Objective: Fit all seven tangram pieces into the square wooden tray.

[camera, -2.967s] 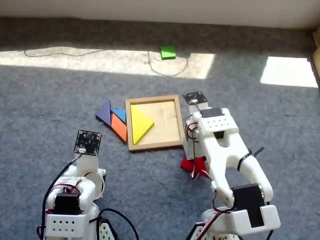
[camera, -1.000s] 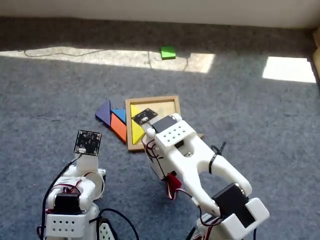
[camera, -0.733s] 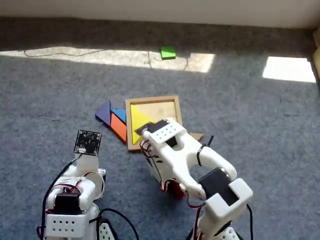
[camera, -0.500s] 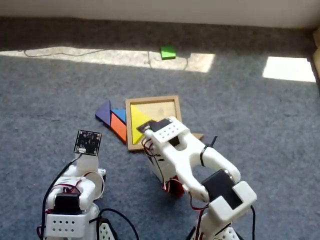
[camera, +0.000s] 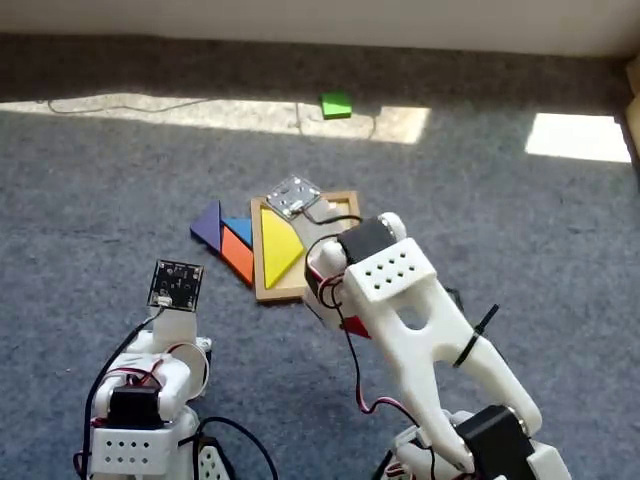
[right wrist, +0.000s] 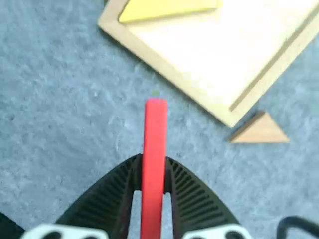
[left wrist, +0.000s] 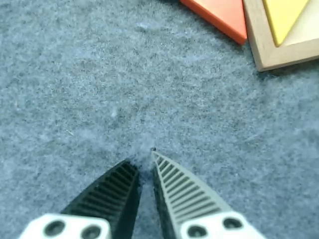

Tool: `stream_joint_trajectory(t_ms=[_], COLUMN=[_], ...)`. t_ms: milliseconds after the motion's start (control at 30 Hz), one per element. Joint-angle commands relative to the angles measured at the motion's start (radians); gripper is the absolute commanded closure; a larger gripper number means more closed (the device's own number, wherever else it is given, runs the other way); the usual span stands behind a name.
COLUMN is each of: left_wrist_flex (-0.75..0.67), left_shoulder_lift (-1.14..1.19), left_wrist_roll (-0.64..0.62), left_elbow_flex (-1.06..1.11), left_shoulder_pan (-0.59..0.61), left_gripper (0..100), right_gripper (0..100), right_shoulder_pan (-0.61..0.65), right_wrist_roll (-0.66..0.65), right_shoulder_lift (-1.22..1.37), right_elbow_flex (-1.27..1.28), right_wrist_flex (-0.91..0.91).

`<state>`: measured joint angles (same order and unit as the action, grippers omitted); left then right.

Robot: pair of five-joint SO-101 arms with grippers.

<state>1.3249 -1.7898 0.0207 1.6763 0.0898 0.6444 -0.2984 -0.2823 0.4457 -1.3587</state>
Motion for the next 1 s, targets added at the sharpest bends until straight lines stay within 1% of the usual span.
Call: stream_joint_trajectory(t_ms=[0, 100, 300, 333, 467, 567, 767, 867, 967], left_wrist_flex=[0.003, 0.003, 0.003, 0.003, 0.003, 0.003, 0.003, 0.003, 0.003], left_shoulder_lift=[-0.022, -0.022, -0.022, -0.022, -0.022, -0.022, -0.022, -0.022, -0.022], left_wrist_roll=[0.003, 0.003, 0.003, 0.003, 0.003, 0.003, 0.003, 0.003, 0.003], left_elbow_flex=[0.021, 0.021, 0.021, 0.021, 0.021, 0.021, 0.021, 0.021, 0.021], left_shoulder_pan=[0.008, 0.008, 0.008, 0.008, 0.008, 0.008, 0.008, 0.008, 0.008], left_gripper=[99, 99, 99, 99, 99, 99, 99, 99, 99], right_gripper=[99.1, 99.1, 99.1, 99.1, 99.1, 99.1, 99.1, 99.1, 99.1], right_shoulder_pan=[-0.015, -0.013, -0.012, -0.012, -0.01, -0.015, -0.016, -0.016, -0.016], right_wrist_roll=[-0.032, -0.032, -0.057, -0.094, -0.319, -0.437, -0.605, -0.651, -0.677], right_shoulder_lift=[-0.048, -0.048, -0.044, -0.038, 0.018, 0.056, 0.081, 0.082, 0.084], right_elbow_flex=[-0.059, -0.056, -0.053, -0.045, 0.042, 0.139, 0.323, 0.392, 0.437], right_wrist_flex=[0.147, 0.262, 0.404, 0.421, 0.538, 0.664, 0.952, 1.076, 1.139])
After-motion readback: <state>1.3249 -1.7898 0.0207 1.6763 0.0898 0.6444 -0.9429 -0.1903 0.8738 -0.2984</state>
